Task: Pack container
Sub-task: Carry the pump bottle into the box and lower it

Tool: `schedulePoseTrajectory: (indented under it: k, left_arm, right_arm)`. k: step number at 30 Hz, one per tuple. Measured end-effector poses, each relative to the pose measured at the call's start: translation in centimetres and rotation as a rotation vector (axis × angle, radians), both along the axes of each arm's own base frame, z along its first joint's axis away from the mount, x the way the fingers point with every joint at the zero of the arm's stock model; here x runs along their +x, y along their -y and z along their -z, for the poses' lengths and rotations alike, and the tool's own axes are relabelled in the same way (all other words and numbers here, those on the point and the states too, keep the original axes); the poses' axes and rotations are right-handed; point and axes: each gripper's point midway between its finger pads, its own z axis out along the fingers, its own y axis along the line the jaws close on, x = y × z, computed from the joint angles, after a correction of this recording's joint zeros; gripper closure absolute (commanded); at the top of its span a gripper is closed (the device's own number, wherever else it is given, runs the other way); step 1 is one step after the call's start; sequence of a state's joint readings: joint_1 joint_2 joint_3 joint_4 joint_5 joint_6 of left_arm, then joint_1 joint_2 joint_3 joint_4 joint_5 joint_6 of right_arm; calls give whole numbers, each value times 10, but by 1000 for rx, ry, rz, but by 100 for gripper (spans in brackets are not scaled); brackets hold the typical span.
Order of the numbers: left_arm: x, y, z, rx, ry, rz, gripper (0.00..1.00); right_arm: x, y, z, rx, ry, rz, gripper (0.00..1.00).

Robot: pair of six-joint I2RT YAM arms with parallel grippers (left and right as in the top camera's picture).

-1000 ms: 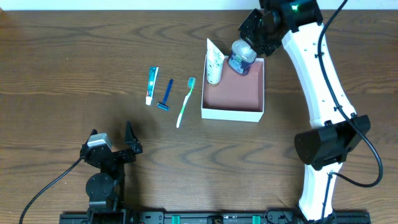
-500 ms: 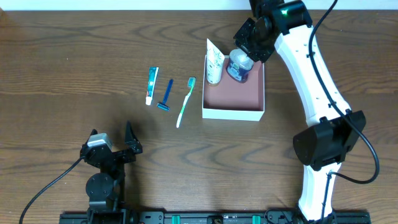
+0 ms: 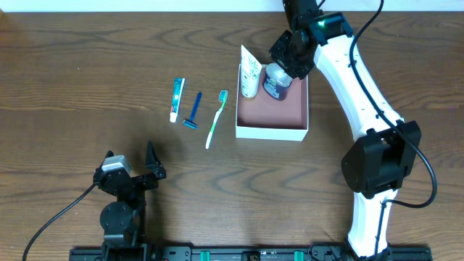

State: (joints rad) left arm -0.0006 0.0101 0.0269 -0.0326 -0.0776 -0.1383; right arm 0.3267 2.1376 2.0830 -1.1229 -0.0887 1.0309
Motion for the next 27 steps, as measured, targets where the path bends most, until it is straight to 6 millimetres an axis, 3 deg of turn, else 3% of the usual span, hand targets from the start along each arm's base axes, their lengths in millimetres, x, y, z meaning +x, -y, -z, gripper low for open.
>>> schedulePoseTrajectory:
  k: [20,24,27]
  left_arm:
    - [0,0,0,0,0,0,2]
    - [0,0,0,0,0,0,2]
    - [0,0,0,0,0,0,2]
  right_arm:
    - [1,-16,-3,9,28,-25,60]
    - [2,-16,-3,11,32,-23,57]
    - [2,-17,-4,13,33,-19,47]
